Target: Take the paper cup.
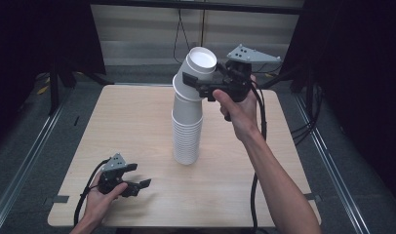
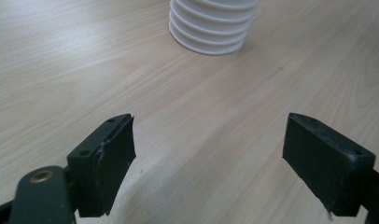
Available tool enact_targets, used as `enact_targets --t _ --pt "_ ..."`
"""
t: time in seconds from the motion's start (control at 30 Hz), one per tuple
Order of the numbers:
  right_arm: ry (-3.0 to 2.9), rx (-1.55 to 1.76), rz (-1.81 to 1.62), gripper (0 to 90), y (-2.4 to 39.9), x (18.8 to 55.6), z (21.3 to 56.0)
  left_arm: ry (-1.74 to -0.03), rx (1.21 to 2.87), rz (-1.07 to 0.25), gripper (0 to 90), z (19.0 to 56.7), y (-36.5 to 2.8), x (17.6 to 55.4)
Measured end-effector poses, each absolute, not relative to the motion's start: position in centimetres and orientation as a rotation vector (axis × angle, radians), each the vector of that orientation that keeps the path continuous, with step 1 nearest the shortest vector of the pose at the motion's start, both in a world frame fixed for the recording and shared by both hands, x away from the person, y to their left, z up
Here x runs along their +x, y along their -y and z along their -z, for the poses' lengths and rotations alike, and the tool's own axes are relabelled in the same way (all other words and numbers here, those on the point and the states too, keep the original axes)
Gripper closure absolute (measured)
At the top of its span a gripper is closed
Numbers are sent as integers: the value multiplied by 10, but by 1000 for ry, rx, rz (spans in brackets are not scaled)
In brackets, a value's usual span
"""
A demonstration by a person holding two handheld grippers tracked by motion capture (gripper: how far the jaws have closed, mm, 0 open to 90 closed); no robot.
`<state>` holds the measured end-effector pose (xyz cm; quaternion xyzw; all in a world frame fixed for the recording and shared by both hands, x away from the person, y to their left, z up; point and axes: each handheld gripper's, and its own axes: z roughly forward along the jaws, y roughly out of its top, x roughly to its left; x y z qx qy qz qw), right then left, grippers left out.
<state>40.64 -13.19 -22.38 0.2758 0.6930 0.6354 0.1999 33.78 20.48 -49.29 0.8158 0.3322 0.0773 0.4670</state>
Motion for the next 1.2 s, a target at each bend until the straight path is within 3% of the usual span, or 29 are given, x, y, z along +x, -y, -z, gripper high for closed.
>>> enact_targets --t 0.53,1.2 --pt "-1912 775 -1791 197 152 391 216 -807 2007 -197 166 493 -198 342" --pt "-1970 805 -1739 197 177 351 257 -800 1968 -239 166 481 -197 352"
